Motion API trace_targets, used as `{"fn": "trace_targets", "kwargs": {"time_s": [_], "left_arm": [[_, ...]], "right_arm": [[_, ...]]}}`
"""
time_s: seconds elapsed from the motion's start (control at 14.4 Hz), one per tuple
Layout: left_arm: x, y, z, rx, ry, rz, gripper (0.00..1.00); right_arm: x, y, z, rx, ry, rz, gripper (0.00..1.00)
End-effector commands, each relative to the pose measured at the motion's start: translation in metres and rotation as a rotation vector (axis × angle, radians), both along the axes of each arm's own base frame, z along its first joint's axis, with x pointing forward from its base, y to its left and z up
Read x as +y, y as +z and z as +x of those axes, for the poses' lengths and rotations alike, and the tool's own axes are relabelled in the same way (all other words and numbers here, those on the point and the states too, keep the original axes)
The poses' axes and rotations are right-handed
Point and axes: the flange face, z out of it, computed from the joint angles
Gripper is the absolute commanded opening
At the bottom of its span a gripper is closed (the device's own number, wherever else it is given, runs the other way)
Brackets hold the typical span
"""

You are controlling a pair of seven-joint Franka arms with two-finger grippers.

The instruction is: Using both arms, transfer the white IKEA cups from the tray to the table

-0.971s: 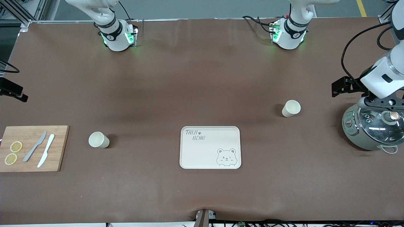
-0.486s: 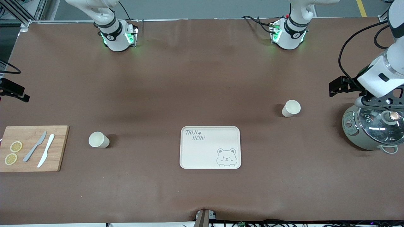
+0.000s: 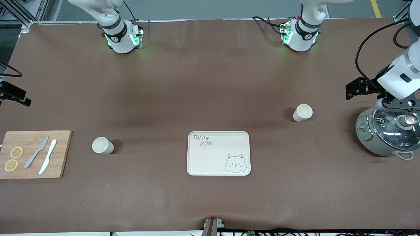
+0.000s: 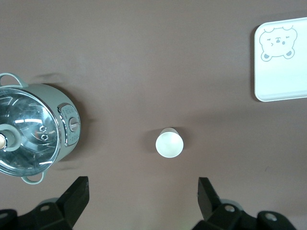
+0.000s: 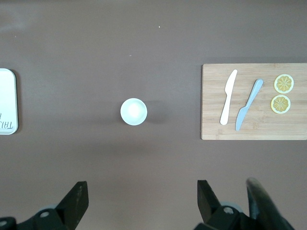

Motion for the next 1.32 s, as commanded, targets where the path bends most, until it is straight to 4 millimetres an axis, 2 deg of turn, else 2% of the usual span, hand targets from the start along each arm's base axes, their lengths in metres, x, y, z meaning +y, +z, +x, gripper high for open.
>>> {"fn": "trace_targets", "kwargs": {"time_s": [0.0,1.25], "left_arm": [[0.0013,0.005,-0.0029,0.002,0.007,0.007,1.0],[0.0045,0.0077,-0.0039,-0.003,0.001,0.011,1.0]], "right_arm": [[0.0018,0.0015,-0.0008,0.003,-0.014,-0.005,1.0],[0.0022,-0.0019,-0.0048,0.041,-0.014,0.005,1.0]]}}
